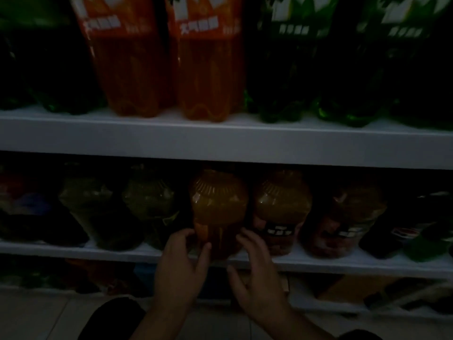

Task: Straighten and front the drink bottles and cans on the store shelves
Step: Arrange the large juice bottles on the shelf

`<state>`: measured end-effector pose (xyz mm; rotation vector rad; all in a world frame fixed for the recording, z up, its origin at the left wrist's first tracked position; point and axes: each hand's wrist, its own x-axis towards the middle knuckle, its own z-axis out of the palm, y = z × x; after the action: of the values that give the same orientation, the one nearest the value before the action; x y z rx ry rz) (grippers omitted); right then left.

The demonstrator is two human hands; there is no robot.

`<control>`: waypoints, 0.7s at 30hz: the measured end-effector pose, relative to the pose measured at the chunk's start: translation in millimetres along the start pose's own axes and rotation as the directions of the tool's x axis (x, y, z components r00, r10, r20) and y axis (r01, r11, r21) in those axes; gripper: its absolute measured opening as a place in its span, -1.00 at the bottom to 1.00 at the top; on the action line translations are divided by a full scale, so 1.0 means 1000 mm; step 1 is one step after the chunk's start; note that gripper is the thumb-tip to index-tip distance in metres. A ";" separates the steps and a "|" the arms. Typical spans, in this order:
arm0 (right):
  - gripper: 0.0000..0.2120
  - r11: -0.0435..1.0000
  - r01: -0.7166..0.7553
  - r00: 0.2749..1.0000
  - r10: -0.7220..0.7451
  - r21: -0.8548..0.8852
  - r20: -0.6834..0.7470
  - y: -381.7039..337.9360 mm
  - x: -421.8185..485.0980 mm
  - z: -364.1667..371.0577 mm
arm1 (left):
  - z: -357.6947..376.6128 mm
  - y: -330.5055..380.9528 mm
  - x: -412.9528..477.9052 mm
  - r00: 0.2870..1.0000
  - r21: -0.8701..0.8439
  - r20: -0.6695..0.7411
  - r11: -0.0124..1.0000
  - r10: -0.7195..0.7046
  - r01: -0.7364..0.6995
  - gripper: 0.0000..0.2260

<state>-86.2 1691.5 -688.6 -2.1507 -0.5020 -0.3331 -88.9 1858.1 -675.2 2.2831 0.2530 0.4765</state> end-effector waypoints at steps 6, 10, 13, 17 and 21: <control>-0.39 0.999 0.035 0.978 -0.040 -0.027 -0.206 0.007 0.001 0.040 | 0.010 -0.014 -0.004 0.990 -0.285 0.132 0.958 0.056 -0.016 -0.62; -0.26 0.999 -0.029 0.951 0.014 -0.044 -0.307 0.004 0.010 0.058 | 0.007 -0.018 -0.003 0.987 -0.554 0.163 0.827 -0.009 0.099 -0.56; -0.17 0.998 -0.053 0.935 0.034 -0.045 -0.353 0.000 0.014 0.069 | 0.006 -0.013 0.000 0.988 -0.590 0.151 0.804 0.027 0.068 -0.51; -0.01 0.987 -0.117 0.934 0.072 -0.108 -0.350 -0.003 0.016 0.086 | 0.006 0.001 0.000 0.996 -0.547 0.057 0.837 0.070 -0.027 -0.58; -0.02 0.973 -0.198 0.935 0.153 -0.114 -0.320 -0.006 0.022 0.092 | 0.005 0.006 -0.005 0.995 -0.428 -0.002 0.899 0.103 -0.094 -0.53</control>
<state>-64.3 1774.4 -728.6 -2.2095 -0.1067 -0.6094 -90.6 1848.9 -675.2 1.8721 0.0152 0.5040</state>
